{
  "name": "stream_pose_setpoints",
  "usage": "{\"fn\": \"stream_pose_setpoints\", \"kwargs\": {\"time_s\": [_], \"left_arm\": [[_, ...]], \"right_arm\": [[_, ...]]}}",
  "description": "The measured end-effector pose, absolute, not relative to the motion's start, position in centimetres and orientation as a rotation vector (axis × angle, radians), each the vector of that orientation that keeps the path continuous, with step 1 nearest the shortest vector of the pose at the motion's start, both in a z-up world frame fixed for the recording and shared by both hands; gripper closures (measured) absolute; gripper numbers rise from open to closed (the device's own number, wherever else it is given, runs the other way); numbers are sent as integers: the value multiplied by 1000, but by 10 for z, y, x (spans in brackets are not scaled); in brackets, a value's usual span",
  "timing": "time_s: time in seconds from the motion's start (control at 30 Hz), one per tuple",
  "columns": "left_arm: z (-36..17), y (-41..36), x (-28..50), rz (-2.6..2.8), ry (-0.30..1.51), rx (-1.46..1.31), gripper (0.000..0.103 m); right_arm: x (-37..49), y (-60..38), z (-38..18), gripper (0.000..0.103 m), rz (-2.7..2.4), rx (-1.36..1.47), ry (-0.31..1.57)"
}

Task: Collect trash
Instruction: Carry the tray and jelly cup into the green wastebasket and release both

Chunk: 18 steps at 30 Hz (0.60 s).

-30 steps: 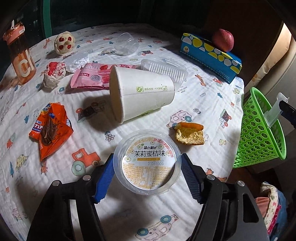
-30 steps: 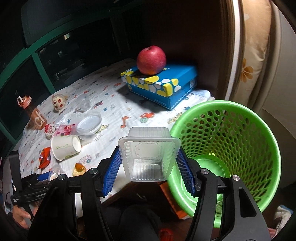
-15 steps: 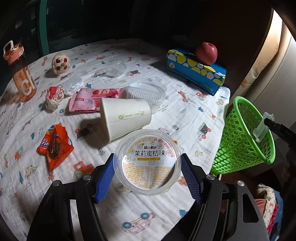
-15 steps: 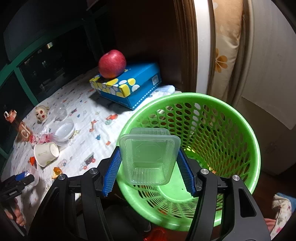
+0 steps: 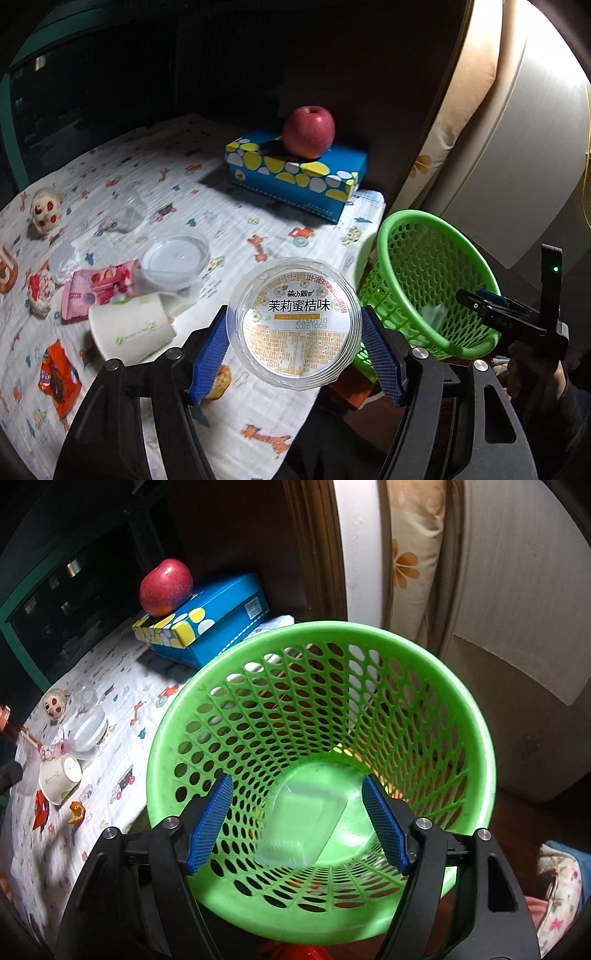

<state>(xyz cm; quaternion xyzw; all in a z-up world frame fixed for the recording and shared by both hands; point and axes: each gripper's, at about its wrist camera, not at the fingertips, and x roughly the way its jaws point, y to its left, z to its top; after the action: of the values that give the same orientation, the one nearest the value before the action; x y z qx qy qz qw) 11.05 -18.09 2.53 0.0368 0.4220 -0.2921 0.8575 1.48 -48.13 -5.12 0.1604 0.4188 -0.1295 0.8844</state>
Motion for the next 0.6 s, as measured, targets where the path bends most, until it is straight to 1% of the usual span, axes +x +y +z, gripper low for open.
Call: {"fn": "stream_pose_setpoints", "kwargs": {"time_s": [0.17,0.3,0.6], "left_arm": [[32,-229,111,-677,874,126,36],[32,-269,109,-734,879,175,36],[11,-342,102,-817,941,258,36]], "right_arm": [[3,-492,-42,31,-277,344,838],[-11,-501,-32,29,-293,350,797],[-41,-520,-20,27,-329,373,739]]}}
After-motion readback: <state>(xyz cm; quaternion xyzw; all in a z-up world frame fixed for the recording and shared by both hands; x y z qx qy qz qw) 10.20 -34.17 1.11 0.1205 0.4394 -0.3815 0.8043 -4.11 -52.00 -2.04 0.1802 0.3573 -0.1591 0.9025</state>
